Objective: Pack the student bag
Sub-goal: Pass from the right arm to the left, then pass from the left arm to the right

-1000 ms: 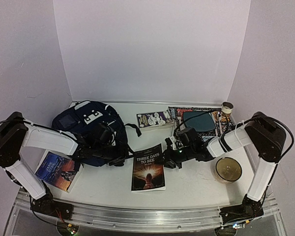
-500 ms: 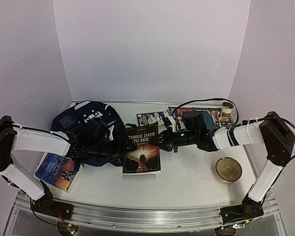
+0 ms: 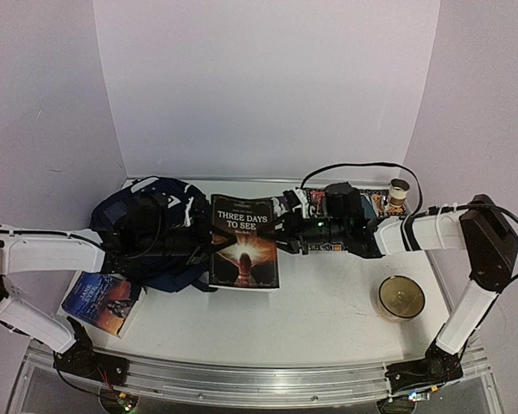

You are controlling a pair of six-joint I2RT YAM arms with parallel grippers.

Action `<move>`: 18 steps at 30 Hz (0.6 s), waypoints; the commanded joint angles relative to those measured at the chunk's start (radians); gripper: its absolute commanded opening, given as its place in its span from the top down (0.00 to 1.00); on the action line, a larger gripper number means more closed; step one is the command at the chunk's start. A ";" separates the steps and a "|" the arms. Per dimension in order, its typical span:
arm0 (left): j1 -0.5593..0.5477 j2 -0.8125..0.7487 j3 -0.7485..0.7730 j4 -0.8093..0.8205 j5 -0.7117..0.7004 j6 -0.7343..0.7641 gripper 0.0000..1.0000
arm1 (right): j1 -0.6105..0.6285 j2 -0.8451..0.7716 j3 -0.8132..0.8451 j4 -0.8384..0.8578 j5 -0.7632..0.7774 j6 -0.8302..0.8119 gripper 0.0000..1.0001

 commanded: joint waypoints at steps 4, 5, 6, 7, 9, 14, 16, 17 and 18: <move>0.020 -0.164 -0.047 0.074 -0.238 -0.102 1.00 | -0.012 -0.078 0.002 0.058 0.080 0.020 0.21; 0.020 -0.175 -0.049 0.076 -0.275 -0.111 1.00 | -0.012 -0.088 -0.008 0.058 0.099 0.032 0.14; 0.020 -0.185 -0.048 0.077 -0.301 -0.117 1.00 | -0.012 -0.099 -0.018 0.060 0.117 0.044 0.06; 0.020 -0.194 -0.047 0.080 -0.337 -0.124 1.00 | -0.011 -0.109 -0.032 0.065 0.133 0.056 0.03; 0.020 -0.206 -0.043 0.087 -0.405 -0.144 1.00 | -0.005 -0.131 -0.062 0.095 0.164 0.094 0.02; 0.020 -0.194 -0.032 0.154 -0.528 -0.196 1.00 | 0.036 -0.161 -0.124 0.199 0.239 0.195 0.02; 0.020 -0.176 -0.022 0.190 -0.553 -0.207 1.00 | 0.065 -0.160 -0.136 0.243 0.273 0.224 0.02; 0.020 -0.167 -0.012 0.204 -0.560 -0.209 1.00 | 0.079 -0.153 -0.133 0.268 0.282 0.234 0.02; 0.020 -0.153 -0.003 0.216 -0.564 -0.212 1.00 | 0.094 -0.138 -0.124 0.291 0.283 0.243 0.02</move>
